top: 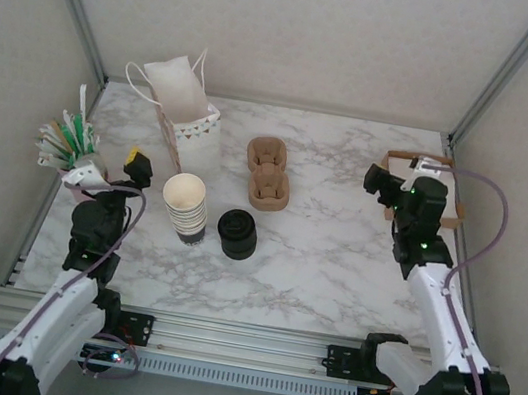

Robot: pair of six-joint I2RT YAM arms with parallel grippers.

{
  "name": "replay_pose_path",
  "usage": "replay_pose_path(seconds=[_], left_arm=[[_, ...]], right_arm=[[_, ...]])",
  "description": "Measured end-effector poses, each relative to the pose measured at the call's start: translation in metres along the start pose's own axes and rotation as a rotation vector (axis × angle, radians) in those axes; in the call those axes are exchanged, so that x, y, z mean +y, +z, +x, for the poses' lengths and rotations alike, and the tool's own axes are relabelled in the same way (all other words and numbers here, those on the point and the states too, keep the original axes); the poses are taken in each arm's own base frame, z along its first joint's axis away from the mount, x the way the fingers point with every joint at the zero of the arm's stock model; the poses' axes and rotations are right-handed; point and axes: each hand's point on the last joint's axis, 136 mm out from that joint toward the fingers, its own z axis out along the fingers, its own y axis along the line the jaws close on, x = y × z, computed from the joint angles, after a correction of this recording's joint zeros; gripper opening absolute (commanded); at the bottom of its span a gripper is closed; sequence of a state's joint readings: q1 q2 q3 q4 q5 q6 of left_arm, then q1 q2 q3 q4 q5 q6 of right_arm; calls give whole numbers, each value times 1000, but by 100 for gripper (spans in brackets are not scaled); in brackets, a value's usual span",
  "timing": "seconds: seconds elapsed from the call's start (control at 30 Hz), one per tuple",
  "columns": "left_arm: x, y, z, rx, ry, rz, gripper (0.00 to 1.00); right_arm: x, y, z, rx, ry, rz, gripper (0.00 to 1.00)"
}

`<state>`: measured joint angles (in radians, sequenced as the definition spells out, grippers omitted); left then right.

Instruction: Pack the takeout coffee

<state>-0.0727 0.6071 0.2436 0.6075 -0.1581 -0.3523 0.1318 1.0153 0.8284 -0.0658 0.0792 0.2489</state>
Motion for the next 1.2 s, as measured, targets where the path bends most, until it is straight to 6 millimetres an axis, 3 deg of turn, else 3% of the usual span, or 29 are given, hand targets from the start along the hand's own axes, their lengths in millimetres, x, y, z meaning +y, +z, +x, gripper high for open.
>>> replay_pose_path(seconds=[0.2, 0.4, 0.6, 0.9, 1.2], left_arm=[[-23, -5, -14, 142, -207, 0, 99], [-46, -16, -14, 329, -255, 20, 99], [-60, -20, -11, 464, -268, 22, 99], [-44, -23, 30, 639, -276, -80, 99], [-34, -31, 66, 818, -313, -115, 91]], right_arm=[[13, -30, -3, 106, 95, -47, 99], [8, -48, 35, 266, 170, -21, 99], [16, -61, 55, 387, 207, -58, 99], [74, -72, 53, 530, 192, -285, 84], [160, -89, 55, 670, 29, -451, 74]])
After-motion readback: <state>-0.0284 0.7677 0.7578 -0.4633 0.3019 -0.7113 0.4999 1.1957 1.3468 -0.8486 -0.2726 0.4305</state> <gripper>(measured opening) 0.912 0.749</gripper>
